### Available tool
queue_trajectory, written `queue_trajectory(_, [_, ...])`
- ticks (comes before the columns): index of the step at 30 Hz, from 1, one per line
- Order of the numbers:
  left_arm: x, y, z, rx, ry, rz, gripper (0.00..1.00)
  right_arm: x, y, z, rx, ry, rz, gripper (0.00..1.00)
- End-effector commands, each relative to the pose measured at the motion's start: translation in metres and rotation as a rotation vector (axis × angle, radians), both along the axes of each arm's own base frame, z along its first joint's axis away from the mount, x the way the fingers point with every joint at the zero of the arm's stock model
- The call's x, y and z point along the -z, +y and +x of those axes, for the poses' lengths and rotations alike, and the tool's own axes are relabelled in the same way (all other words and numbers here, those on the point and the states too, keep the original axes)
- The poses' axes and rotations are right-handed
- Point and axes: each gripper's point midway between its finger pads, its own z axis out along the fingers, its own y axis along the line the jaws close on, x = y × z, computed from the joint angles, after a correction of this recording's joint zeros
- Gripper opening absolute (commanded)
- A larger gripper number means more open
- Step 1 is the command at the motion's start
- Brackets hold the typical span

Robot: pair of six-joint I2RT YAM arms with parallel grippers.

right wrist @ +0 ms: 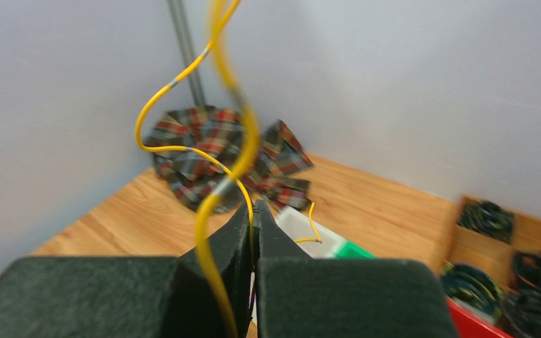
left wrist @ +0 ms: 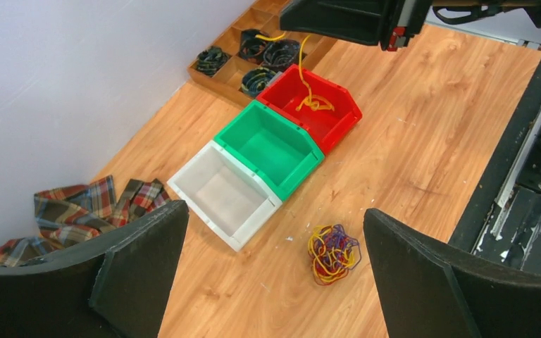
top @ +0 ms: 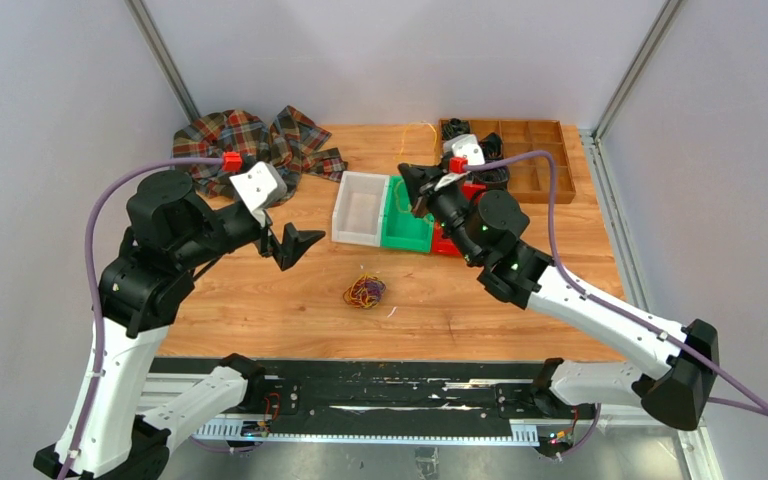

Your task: Untangle the cables

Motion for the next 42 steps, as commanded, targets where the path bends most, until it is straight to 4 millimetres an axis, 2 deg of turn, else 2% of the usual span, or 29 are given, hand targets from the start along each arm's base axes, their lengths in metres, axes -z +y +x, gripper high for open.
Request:
queue_trajectory(1, [0.002, 0.006, 0.001, -0.048, -0.007, -0.007, 0.98, 0.051, -0.039, 0.032, 0.104, 0.127, -0.060, 0.00])
queue_trajectory(7, [0.027, 0.017, 0.004, -0.107, 0.069, 0.054, 0.98, 0.083, -0.084, 0.076, 0.222, 0.233, -0.007, 0.01])
queue_trajectory(11, [0.038, 0.021, 0.004, -0.131, 0.109, 0.077, 0.98, 0.110, -0.095, 0.095, 0.253, 0.297, 0.003, 0.01])
queue_trajectory(15, [0.046, 0.025, 0.007, -0.160, 0.145, 0.095, 0.98, 0.147, -0.104, 0.110, 0.324, 0.367, -0.057, 0.00])
queue_trajectory(21, [0.044, 0.026, 0.007, -0.163, 0.136, 0.100, 0.98, 0.204, -0.127, 0.120, 0.479, 0.480, -0.187, 0.01])
queue_trajectory(27, [0.043, 0.027, 0.009, -0.171, 0.134, 0.111, 0.98, 0.260, -0.142, 0.120, 0.563, 0.703, -0.384, 0.01])
queue_trajectory(32, [0.044, 0.028, 0.010, -0.174, 0.135, 0.122, 0.98, 0.294, -0.145, 0.121, 0.565, 0.846, -0.457, 0.01])
queue_trajectory(40, [0.042, 0.029, 0.007, -0.155, 0.103, 0.136, 0.99, 0.324, -0.140, 0.127, 0.489, 1.010, -0.495, 0.00])
queue_trajectory(42, [0.043, 0.029, 0.006, -0.150, 0.103, 0.135, 0.99, 0.329, -0.139, 0.125, 0.471, 1.041, -0.524, 0.03])
